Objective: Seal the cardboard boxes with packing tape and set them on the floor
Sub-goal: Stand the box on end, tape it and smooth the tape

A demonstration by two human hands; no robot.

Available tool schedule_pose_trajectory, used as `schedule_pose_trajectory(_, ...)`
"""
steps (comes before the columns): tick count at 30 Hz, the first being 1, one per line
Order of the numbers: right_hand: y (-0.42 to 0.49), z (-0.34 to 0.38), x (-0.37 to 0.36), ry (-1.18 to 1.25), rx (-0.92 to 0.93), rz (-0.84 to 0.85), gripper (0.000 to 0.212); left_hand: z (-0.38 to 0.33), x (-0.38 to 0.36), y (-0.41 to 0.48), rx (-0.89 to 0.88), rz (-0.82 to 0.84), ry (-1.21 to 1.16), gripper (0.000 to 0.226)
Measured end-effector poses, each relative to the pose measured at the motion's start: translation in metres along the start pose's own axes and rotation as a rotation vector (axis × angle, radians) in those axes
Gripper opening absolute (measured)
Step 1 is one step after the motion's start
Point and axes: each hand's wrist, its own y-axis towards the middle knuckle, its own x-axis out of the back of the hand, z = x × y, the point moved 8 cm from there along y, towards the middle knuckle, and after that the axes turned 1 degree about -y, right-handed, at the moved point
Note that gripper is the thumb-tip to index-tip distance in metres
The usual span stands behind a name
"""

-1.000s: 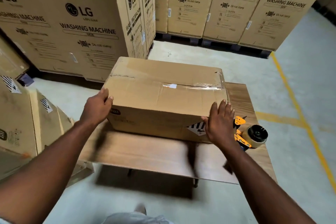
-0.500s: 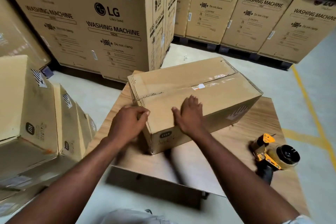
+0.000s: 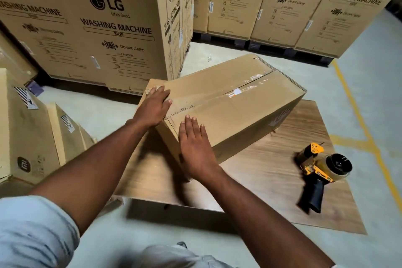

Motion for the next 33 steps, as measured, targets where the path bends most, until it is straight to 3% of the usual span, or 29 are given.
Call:
schedule_pose_trajectory(4, -0.014, -0.034, 0.001, 0.050, 0.069, -0.017, 0.099, -0.006, -0.006, -0.023, 0.060, -0.123, -0.013, 0.048)
schedule_pose_trajectory(10, -0.054, -0.116, 0.010, 0.193, 0.043, -0.030, 0.099, -0.053, -0.016, -0.089, 0.043, -0.211, 0.172, 0.040)
schedule_pose_trajectory(27, -0.172, -0.218, 0.005, 0.441, -0.018, -0.341, 0.064, -0.168, -0.087, -0.202, -0.015, -0.207, -0.152, 0.046)
schedule_pose_trajectory(31, -0.184, -0.219, 0.002, 0.478, 0.028, -0.401, 0.056, -0.182, -0.088, -0.197, 0.013, -0.225, -0.046, 0.042)
schedule_pose_trajectory(33, -0.191, -0.229, 0.007, 0.688, -0.035, -0.528, 0.044, -0.200, -0.097, -0.188, -0.028, -0.195, 0.068, 0.050)
